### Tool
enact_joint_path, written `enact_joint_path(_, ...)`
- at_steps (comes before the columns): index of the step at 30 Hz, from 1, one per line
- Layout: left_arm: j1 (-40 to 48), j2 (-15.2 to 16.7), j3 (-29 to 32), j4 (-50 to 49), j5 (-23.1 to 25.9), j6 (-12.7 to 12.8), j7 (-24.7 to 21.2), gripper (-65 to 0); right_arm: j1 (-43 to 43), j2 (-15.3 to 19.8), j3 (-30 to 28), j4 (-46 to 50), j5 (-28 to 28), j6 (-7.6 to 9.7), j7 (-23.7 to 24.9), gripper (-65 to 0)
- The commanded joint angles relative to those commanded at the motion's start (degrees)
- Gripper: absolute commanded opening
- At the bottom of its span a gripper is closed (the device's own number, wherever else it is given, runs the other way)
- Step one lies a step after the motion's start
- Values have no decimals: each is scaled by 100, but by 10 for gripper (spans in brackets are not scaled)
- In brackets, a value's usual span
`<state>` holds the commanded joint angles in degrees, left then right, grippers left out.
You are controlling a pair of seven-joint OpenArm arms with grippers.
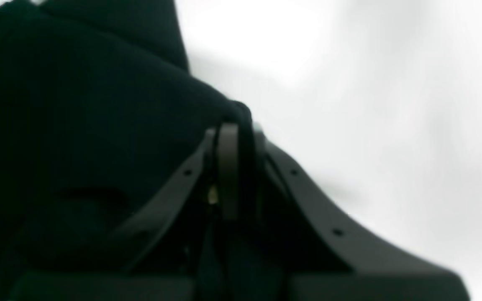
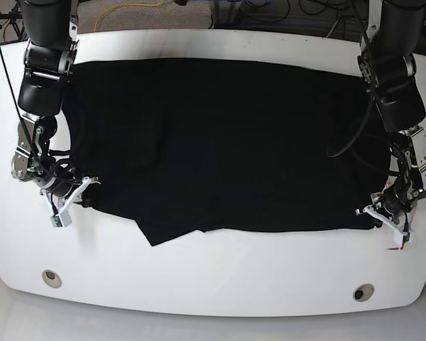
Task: Fold the T-shirt properly
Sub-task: 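Move the left gripper down the shirt's side and grasp the hem corner, then fold the hem edge up over the shirt toward the collar with both grippers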
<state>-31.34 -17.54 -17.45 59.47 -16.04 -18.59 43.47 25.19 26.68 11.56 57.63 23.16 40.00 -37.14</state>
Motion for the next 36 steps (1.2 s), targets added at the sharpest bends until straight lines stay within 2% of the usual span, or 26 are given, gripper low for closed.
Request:
enact_joint_path(4, 176, 62, 0, 422, 18, -352, 18, -633, -211, 0, 158, 624, -18, 0, -440, -650)
enact_joint_path(7, 273, 70, 0, 633, 26, -484, 26, -633, -387, -26, 475, 985, -26, 0, -686, -650)
enact_joint_path(16, 624, 26, -9, 826, 9, -519, 26, -631, -826, -26, 1002, 1881, -9, 0, -1415, -650)
enact_joint_path(22, 879, -123, -9, 835, 0, -527, 26, -632, -1178, -35, 1231, 2532, 0, 0, -1837, -650)
enact_joint_path(30, 941, -141, -18, 835, 26, -1046, 26, -633, -1503, -44, 1565, 3332, 0, 0, -2356, -650)
enact_joint_path(36, 1108, -246, -18, 1099, 18, -1143, 26, -633, -1723, -211, 1873, 3947, 0, 0, -3015, -650)
